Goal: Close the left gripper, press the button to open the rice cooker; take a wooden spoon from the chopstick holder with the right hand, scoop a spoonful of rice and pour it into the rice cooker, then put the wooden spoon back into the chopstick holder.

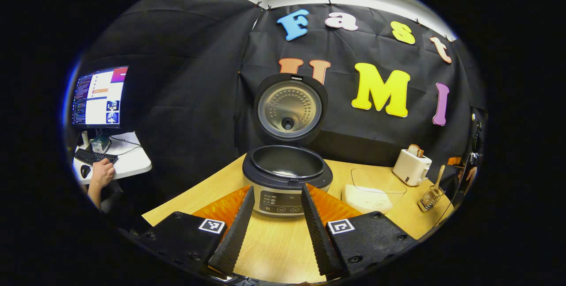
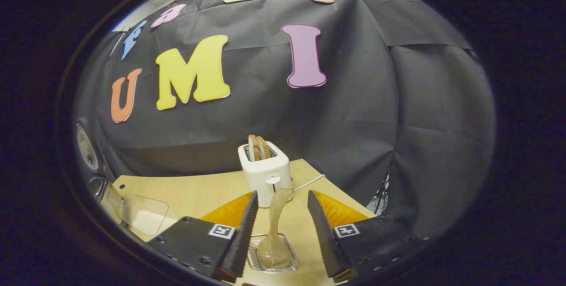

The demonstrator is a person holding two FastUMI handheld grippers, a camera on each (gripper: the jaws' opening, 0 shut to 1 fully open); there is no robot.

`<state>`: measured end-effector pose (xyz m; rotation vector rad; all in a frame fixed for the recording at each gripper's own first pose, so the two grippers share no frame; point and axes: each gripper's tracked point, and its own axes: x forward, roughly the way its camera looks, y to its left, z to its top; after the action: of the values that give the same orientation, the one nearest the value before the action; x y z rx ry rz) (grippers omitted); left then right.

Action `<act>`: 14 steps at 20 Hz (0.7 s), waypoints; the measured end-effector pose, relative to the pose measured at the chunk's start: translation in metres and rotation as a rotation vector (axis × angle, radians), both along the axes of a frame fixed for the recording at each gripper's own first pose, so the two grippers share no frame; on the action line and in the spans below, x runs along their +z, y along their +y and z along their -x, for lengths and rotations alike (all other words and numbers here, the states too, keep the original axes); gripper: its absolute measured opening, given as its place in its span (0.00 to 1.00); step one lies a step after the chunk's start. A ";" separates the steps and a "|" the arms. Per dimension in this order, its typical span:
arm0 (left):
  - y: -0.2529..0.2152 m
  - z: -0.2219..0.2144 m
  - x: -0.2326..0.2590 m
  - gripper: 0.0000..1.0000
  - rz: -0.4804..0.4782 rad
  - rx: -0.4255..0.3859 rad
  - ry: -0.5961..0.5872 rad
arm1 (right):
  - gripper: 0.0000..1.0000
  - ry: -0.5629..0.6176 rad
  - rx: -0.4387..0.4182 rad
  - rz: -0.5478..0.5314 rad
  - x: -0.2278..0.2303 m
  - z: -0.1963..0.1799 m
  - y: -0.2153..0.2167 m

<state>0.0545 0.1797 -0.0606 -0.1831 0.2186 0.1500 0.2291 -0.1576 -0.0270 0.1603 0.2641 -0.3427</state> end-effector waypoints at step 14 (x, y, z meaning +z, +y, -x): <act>0.013 -0.058 0.058 0.69 -0.094 0.028 -0.035 | 0.95 -0.133 0.194 0.189 0.012 0.077 0.102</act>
<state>0.1124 0.1929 -0.0028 -0.0955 0.1734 0.1841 0.1524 -0.0560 -0.0145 -0.0286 0.1135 -0.1622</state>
